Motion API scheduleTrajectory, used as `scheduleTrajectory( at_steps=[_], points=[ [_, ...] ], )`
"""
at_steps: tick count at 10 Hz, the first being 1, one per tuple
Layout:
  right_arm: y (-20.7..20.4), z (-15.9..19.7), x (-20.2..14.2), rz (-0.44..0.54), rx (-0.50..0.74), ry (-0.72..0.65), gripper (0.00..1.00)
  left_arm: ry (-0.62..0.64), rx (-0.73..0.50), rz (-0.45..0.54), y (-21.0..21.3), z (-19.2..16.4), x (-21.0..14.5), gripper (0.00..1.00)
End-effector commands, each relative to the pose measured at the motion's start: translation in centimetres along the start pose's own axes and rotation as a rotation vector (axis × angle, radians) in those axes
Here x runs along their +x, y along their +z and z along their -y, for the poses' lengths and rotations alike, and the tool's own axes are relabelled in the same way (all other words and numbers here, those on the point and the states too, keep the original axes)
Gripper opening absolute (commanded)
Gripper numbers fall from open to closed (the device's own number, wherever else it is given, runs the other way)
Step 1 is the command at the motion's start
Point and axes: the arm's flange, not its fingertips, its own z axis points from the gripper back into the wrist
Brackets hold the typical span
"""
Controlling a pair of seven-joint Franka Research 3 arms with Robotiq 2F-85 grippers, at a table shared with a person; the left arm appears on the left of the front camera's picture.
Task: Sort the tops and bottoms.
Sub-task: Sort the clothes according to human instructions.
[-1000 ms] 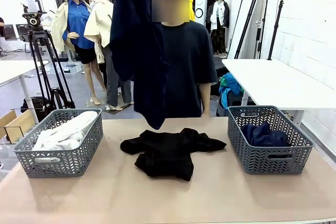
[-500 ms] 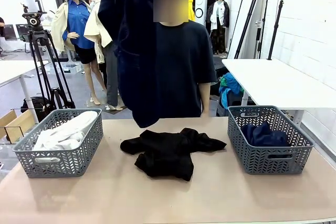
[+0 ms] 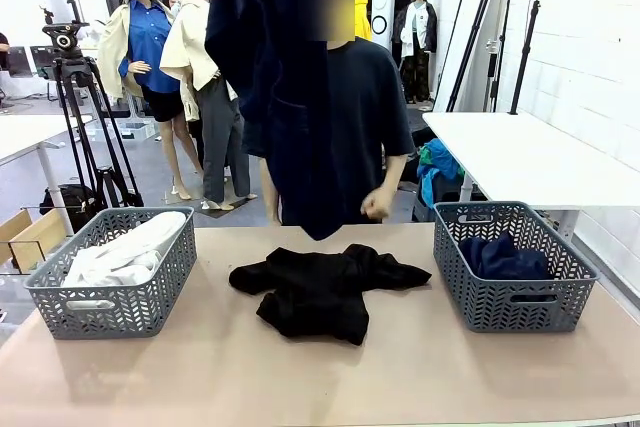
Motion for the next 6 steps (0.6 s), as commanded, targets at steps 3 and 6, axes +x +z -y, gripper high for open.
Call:
scheduleTrajectory(
  at_steps=[3,6],
  points=[
    [0.01,-0.01,0.18,0.0,-0.005,0.003,1.0,0.003,0.013,0.021,0.7,-0.34,0.2,0.0],
    [0.01,-0.01,0.18,0.0,-0.005,0.003,1.0,0.003,0.013,0.021,0.7,-0.34,0.2,0.0]
  ],
)
